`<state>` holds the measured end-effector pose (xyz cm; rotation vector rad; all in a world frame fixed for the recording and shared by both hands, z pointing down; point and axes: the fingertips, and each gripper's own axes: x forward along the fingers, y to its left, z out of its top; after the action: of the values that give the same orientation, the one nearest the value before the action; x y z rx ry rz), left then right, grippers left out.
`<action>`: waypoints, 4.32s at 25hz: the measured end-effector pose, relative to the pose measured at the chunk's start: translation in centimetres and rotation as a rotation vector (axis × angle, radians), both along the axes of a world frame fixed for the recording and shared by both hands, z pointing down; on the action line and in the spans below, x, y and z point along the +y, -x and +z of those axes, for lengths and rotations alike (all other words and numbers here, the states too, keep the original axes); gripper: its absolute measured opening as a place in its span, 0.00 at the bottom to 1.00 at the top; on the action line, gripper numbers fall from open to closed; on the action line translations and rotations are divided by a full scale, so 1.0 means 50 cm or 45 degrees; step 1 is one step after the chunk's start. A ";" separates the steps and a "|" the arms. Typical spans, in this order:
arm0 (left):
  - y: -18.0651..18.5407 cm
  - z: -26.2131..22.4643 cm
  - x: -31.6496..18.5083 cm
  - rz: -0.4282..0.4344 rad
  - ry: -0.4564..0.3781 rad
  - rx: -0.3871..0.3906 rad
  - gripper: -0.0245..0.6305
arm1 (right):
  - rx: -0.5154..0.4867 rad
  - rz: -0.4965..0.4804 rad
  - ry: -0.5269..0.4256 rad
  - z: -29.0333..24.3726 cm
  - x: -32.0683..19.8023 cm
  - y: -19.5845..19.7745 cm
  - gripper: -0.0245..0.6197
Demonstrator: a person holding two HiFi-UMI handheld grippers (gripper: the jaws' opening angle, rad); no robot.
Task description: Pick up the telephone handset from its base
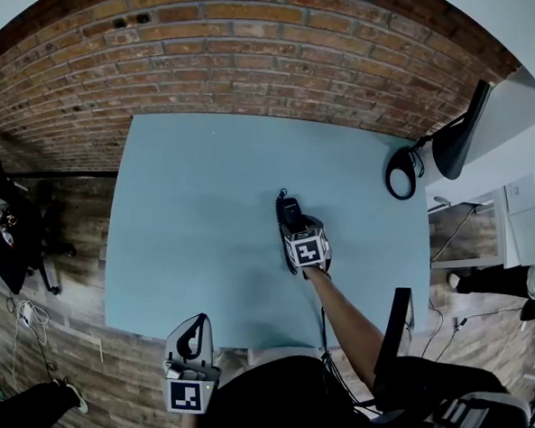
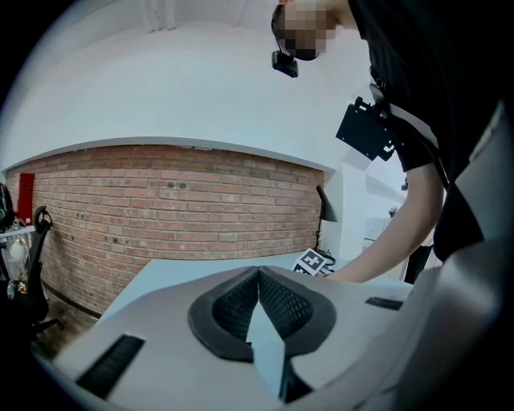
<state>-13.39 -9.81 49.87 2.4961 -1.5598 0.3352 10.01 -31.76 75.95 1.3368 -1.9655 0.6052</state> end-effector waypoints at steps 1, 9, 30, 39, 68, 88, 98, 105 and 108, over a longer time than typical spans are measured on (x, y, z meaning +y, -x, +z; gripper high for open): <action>0.001 0.002 0.001 -0.003 0.007 0.001 0.08 | -0.007 0.011 0.005 0.002 0.000 -0.002 0.39; 0.003 0.009 0.006 -0.005 0.028 -0.009 0.08 | -0.083 0.042 0.050 0.001 -0.001 -0.006 0.40; 0.008 0.007 0.002 0.016 0.007 0.007 0.08 | -0.033 0.027 -0.063 -0.066 -0.003 -0.007 0.42; -0.002 0.004 -0.001 0.047 -0.018 0.022 0.08 | -0.029 0.043 -0.137 -0.106 -0.005 -0.026 0.42; -0.087 -0.026 -0.067 0.309 -0.060 0.072 0.08 | -0.081 0.053 -0.703 -0.483 0.044 -0.004 0.42; -0.287 -0.202 -0.248 0.696 -0.088 0.411 0.36 | 0.029 -0.054 -0.990 -0.669 0.162 0.078 0.42; -0.347 -0.200 -0.212 0.860 -0.053 0.456 0.37 | 0.091 0.000 -1.071 -0.705 0.228 0.057 0.42; -0.382 -0.215 -0.186 0.999 -0.062 0.509 0.44 | 0.099 -0.026 -1.086 -0.703 0.258 0.068 0.42; -0.391 -0.214 -0.185 1.018 -0.060 0.502 0.44 | 0.098 -0.035 -1.097 -0.706 0.269 0.076 0.42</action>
<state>6.14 -19.04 39.19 2.8769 -0.3920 -0.1041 6.22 -18.32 40.65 1.7647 -2.2631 -0.3727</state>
